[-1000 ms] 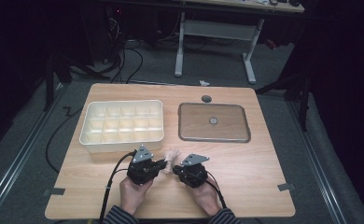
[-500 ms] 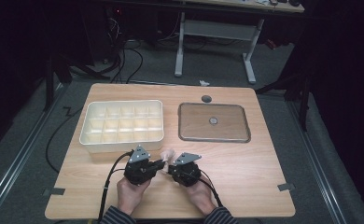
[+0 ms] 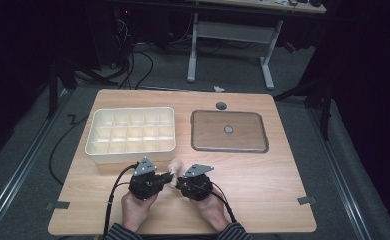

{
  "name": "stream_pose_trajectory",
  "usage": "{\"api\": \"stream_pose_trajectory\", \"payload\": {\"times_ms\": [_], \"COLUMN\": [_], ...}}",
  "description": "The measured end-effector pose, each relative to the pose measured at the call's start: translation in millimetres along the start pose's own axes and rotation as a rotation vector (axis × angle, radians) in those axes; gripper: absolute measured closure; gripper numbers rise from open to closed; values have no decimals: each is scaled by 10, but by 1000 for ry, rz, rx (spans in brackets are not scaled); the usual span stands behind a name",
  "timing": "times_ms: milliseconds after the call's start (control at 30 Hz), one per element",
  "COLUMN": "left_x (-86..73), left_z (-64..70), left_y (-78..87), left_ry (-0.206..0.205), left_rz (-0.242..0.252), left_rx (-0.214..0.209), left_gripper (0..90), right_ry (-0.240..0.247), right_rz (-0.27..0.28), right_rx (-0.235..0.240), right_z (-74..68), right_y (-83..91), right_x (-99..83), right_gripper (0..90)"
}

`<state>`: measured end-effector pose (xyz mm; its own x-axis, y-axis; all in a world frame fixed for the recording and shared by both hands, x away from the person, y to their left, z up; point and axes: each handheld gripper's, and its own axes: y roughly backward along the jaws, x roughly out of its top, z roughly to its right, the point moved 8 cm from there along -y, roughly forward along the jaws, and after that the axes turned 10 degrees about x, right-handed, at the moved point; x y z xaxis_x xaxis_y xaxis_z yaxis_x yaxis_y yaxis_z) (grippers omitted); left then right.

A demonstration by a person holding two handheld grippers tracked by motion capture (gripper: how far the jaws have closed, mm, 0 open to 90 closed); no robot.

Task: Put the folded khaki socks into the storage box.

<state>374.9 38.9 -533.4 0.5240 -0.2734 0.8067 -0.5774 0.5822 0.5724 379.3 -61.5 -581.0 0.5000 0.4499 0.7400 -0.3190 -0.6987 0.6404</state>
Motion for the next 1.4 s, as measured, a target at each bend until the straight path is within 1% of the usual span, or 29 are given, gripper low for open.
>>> {"api": "stream_pose_trajectory", "payload": {"times_ms": [67, 100, 133, 167, 233, 267, 300, 333, 367, 400, 533, 567, 600, 667, 700, 833, 933, 1033, 1067, 1233, 1300, 1367, 1400], "left_x": [4, 6, 8, 9, 8, 7, 7, 7, 9, 10, 12, 12, 12, 22, 33, 49, 49, 57, 57, 75, 92, 98, 106], "left_z": [0, 0, 2, 2, -2, -7, -9, -9, -5, -1, 3, 2, 2, 13, 20, 41, 57, 79, 79, 110, 144, 158, 179], "left_y": [4, 4, 5, 7, 8, 7, 6, 6, 6, 5, 5, 0, 0, -2, -2, -11, -22, -24, -24, -44, -57, -60, -69], "left_ry": [1, -1, -3, -4, -5, -4, -1, -1, -1, -4, -10, -11, -11, -11, -21, -25, -30, -39, -39, -51, -68, -71, -80], "left_rz": [2, 0, 0, -1, -2, -4, -5, -5, -6, -7, -6, -8, -8, -6, -4, -1, -2, 2, 2, 1, 0, 2, 3], "left_rx": [1, 4, 8, 10, 14, 18, 18, 18, 18, 20, 27, 29, 29, 28, 34, 29, 25, 22, 22, 19, 17, 16, 12], "left_gripper": [864, 864, 864, 864, 864, 864, 864, 864, 864, 864, 863, 863, 863, 864, 863, 863, 863, 863, 863, 863, 862, 862, 862], "right_ry": [2, 1, -9, -9, -7, -8, -12, -12, -15, -27, -46, -54, -54, -75, -91, -115, -143, -145, -137, -140, -135, -135, -136], "right_rz": [1, 11, 37, 37, 52, 59, 76, 76, 76, 81, 82, 81, 81, 77, 69, 53, 39, 26, 26, 30, 30, 31, 32], "right_rx": [-4, -10, -15, -15, -35, -48, -79, -79, -91, -136, -208, -218, -218, -235, -244, -235, -215, -205, -203, -192, -186, -184, -178], "right_z": [3, 12, 28, 28, 58, 76, 127, 127, 155, 249, 400, 433, 433, 493, 538, 592, 603, 597, 596, 576, 564, 560, 548], "right_y": [23, 71, 163, 163, 259, 307, 398, 398, 430, 517, 637, 660, 660, 693, 699, 656, 603, 569, 561, 550, 550, 549, 544], "right_x": [2, 11, 31, 31, 45, 47, 39, 39, 28, -12, -83, -102, -102, -144, -185, -250, -289, -321, -325, -324, -325, -324, -320], "right_gripper": [733, 731, 725, 725, 718, 714, 702, 702, 697, 685, 658, 652, 652, 641, 637, 652, 729, 822, 843, 861, 862, 862, 862]}}
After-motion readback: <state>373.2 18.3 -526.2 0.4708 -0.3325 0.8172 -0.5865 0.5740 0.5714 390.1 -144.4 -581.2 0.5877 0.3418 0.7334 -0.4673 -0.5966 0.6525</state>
